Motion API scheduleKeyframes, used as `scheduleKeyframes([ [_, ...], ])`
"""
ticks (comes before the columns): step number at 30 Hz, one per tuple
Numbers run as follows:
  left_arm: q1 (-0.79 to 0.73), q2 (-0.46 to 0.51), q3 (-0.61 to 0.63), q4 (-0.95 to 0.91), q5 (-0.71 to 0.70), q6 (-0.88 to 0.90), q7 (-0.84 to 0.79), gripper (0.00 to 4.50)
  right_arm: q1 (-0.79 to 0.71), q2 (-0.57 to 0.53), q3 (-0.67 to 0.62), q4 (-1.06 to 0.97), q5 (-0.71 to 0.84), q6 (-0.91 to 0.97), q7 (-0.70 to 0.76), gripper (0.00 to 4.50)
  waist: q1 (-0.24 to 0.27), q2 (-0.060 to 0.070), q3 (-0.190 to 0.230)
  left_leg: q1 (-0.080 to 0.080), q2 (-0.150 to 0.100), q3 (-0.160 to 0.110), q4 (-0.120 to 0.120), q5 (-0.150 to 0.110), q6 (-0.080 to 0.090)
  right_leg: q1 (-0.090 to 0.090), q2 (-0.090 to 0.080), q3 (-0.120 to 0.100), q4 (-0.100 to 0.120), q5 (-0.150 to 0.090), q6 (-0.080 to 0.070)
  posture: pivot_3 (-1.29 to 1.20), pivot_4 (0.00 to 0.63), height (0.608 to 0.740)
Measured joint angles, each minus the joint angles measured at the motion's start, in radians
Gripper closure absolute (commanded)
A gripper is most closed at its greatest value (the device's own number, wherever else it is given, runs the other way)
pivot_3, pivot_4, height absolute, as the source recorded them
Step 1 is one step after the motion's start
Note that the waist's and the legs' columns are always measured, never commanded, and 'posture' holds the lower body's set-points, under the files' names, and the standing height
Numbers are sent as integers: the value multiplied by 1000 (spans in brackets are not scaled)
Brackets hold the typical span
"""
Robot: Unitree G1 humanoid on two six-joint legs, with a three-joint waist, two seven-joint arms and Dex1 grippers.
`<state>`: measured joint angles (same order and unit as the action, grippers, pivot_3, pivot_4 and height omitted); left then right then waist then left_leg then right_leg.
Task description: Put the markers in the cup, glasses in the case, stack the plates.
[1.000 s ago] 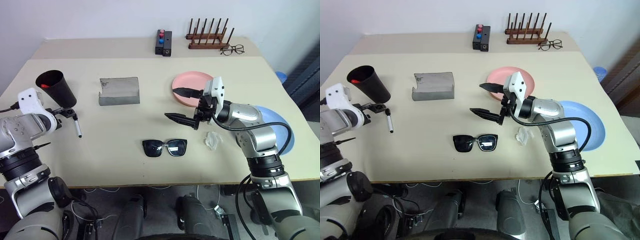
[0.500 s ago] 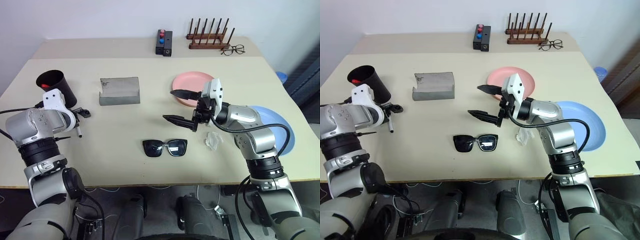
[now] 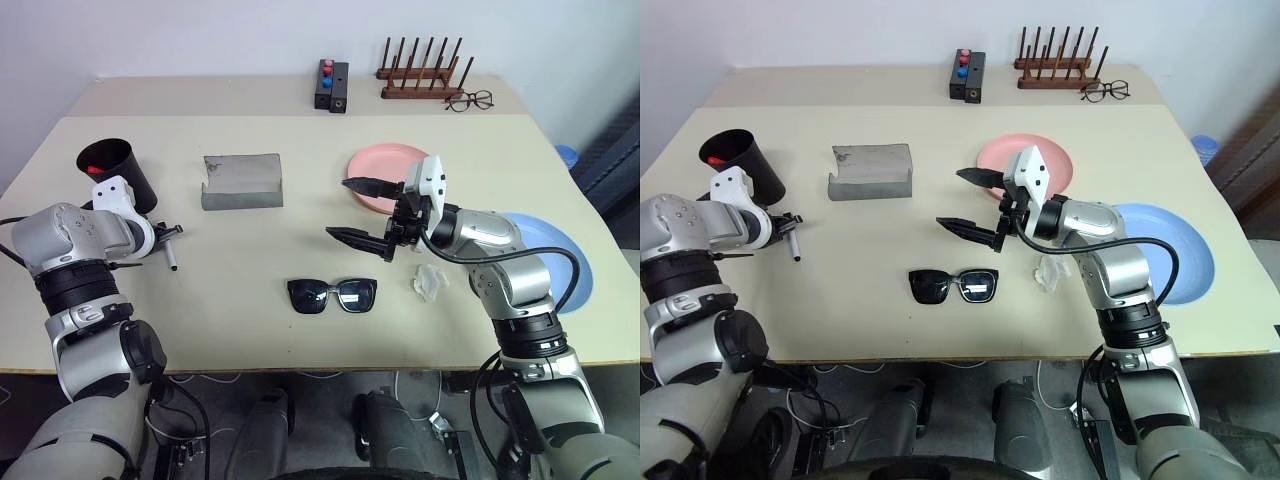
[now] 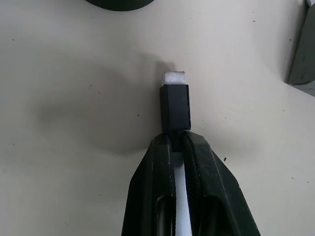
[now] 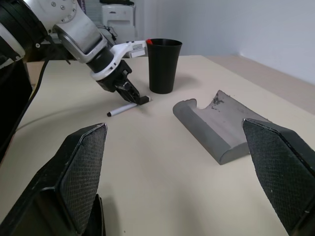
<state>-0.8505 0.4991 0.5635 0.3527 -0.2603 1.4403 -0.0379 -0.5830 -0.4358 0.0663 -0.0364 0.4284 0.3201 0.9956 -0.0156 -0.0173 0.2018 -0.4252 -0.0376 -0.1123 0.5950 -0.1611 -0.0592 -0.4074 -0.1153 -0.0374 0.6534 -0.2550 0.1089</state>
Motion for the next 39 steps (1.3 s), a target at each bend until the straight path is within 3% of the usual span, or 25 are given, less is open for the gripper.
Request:
scheduleKeyframes([
  [3,1,13,-2,-5,-6,39,-19,4428,0,0,0,0,-3,0,-2,0,-2,0,0,0,0,0,0,0,0,0,0,0,0,0,0,0,150,740],
  [6,38,84,-61,-47,-57,129,-82,4428,0,-6,0,1,-7,0,-5,0,-7,0,0,0,0,0,0,0,0,-1,0,0,0,0,0,0,150,740],
  [11,142,364,-290,-113,-246,166,-262,4428,2,-10,-2,3,-14,-2,-6,0,-26,0,0,0,1,0,-2,0,0,-2,0,0,0,0,0,0,150,740],
  [14,163,462,-377,-203,-305,166,-356,4428,1,-3,0,4,-15,-4,-7,0,-23,0,0,0,0,0,-2,0,0,-1,-1,0,-2,0,-1,0,150,740],
  [19,229,463,-413,-239,-326,165,-405,4428,0,4,2,13,-21,-10,-8,0,-24,0,0,-1,0,0,-3,0,0,-1,-1,0,-3,0,-1,0,150,740],
  [20,242,459,-413,-243,-323,162,-408,3696,0,4,3,13,-21,-10,-9,0,-24,0,0,-1,0,0,-4,0,0,-1,-1,0,-3,0,-1,0,150,740],
  [22,266,460,-418,-256,-317,153,-416,2952,0,4,3,13,-21,-11,-9,0,-25,0,0,-1,0,0,-4,0,0,-2,-1,0,-3,0,-1,0,150,740],
  [27,269,463,-423,-255,-311,140,-438,522,0,3,3,13,-22,-11,-9,0,-25,0,0,-1,0,0,-4,0,0,-2,-1,0,-3,0,-1,0,150,740],
  [39,153,510,-543,-152,-286,95,-541,522,0,8,3,14,-23,-14,-19,0,-24,0,0,-1,0,0,-4,0,0,-1,-1,0,-4,0,-1,0,150,740],
])
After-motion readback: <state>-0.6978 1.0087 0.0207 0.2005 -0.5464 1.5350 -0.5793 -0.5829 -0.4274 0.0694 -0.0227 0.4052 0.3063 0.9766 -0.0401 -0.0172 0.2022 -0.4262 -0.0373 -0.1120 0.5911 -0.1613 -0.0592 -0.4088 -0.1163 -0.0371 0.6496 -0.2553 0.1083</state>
